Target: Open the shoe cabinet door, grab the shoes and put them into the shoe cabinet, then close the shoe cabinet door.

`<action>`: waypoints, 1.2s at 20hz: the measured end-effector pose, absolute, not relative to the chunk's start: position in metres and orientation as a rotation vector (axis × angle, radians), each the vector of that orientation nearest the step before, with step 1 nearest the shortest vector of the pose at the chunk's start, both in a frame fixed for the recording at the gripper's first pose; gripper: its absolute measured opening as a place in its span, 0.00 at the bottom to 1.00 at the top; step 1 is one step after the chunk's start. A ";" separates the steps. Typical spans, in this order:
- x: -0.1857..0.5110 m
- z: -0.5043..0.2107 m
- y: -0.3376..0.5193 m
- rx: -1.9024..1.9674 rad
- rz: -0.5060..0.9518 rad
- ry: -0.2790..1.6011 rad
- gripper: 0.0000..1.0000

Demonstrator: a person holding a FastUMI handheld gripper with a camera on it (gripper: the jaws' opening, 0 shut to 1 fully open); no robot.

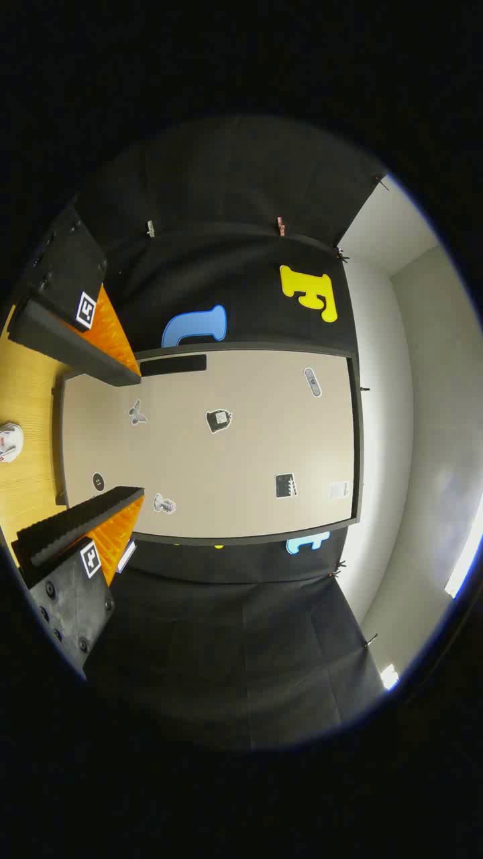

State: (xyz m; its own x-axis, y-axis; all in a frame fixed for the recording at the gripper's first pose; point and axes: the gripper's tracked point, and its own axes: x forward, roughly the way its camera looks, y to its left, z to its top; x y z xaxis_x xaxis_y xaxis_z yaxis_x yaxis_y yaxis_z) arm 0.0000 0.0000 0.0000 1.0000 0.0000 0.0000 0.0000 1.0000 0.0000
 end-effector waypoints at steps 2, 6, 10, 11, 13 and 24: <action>0.000 -0.003 -0.004 -0.018 0.014 0.015 0.98; -0.004 -0.006 -0.005 -0.035 0.078 0.027 0.98; -0.008 -0.003 0.001 -0.030 0.103 0.013 0.98; -0.007 -0.001 0.001 -0.034 0.095 0.007 0.98; -0.004 0.002 0.003 -0.026 0.075 -0.003 0.99; 0.061 -0.015 0.055 0.032 0.034 0.022 0.99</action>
State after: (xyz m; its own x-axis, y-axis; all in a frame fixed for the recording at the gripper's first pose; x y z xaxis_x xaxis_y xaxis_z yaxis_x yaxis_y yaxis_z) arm 0.0614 0.0548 -0.0150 0.9992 0.0346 -0.0212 -0.0339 0.9989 0.0322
